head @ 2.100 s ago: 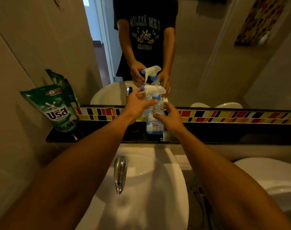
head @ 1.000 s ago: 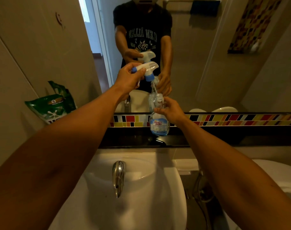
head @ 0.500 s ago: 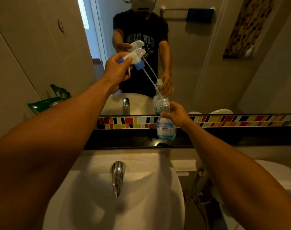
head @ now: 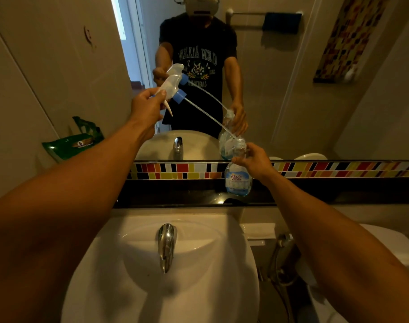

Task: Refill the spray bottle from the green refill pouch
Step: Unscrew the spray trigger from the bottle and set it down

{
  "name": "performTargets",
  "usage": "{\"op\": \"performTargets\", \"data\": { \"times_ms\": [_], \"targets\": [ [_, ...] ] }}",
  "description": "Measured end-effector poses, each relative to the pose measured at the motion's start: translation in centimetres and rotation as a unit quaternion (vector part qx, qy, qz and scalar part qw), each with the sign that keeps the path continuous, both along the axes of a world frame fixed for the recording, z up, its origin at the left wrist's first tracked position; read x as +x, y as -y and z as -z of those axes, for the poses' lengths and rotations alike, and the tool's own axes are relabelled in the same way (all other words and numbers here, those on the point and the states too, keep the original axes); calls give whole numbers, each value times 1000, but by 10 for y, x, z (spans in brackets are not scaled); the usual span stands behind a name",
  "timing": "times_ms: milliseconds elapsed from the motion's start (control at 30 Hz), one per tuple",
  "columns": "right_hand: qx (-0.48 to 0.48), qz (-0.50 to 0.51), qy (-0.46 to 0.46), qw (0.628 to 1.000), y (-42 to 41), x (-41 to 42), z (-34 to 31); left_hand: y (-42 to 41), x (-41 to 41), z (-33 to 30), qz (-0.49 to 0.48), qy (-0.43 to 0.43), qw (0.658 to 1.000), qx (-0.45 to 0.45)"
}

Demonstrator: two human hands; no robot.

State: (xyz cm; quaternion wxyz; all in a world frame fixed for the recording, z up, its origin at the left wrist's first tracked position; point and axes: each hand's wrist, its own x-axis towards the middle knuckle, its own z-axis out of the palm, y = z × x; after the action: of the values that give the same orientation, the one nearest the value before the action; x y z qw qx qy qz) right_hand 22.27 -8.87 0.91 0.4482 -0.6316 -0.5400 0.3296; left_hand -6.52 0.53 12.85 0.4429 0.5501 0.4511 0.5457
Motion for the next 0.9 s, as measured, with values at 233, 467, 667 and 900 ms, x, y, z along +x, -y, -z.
{"op": "performTargets", "data": {
  "times_ms": [233, 467, 667, 900],
  "targets": [
    [23, 21, -10, 999, 0, 2, 2, 8, -14, 28, -21, 54, 995, -81],
    [39, 29, -49, 998, 1, 3, 5, 17, -20, 64, -33, 119, 975, -183],
    [39, 29, -49, 998, -1, 2, 13, 18, -21, 99, -38, 172, 953, -246],
    [35, 30, -20, 999, -2, -2, 26, 16, -24, 137, -77, 229, 927, -286]
  ]
}}
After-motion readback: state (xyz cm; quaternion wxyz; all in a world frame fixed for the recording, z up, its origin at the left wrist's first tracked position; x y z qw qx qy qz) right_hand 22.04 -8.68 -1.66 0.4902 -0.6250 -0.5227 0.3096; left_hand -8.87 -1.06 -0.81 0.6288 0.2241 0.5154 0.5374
